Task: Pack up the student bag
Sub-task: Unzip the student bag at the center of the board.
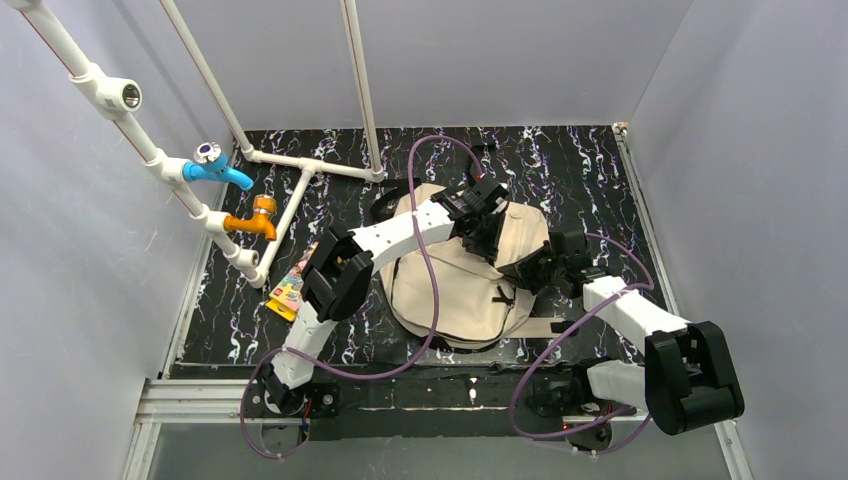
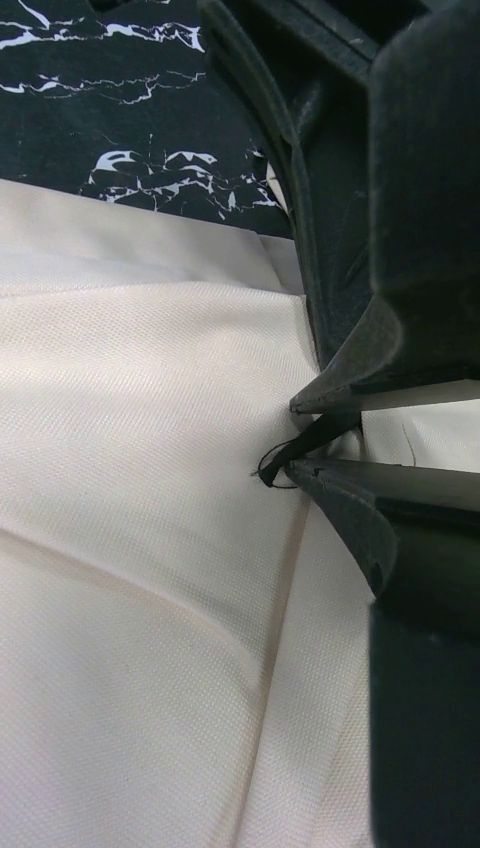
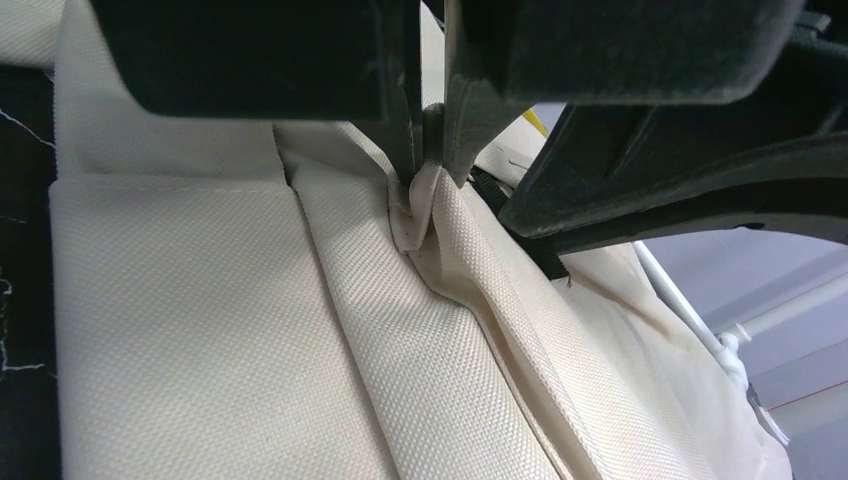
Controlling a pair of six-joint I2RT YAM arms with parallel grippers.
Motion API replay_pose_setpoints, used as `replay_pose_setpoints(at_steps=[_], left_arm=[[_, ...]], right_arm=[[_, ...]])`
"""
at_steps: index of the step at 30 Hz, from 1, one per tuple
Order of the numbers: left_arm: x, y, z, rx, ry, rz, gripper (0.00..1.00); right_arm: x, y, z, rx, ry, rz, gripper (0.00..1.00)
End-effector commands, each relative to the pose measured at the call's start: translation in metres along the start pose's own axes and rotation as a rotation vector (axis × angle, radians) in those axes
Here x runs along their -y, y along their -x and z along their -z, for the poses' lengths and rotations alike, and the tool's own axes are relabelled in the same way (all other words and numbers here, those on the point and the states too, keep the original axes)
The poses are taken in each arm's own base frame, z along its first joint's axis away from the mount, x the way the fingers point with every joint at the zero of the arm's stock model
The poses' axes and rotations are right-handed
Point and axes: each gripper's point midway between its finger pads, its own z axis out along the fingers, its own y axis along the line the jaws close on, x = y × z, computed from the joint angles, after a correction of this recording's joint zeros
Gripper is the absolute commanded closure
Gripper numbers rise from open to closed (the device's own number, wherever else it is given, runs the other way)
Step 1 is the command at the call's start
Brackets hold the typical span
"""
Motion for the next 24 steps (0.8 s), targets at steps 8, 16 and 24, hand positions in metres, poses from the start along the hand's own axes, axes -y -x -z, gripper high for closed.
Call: replay_pose_setpoints(at_steps=[8, 16, 24], left_arm=[[-0.005, 0.001, -0.007, -0.010, 0.043, -0.024, 0.68], [-0.010, 0.014, 0.004, 0.040, 0.074, -0.108, 1.00], [-0.042, 0.047, 0.068, 0.284, 0.338, -0.151, 1.00]], right_arm=[[-0.018, 0.015, 0.009, 0.097, 0.061, 0.094, 0.99], [-0.014, 0.021, 0.012, 0.135, 0.025, 0.129, 0.99], [0.004, 0.029, 0.015, 0.188, -0.046, 0.181, 0.99]])
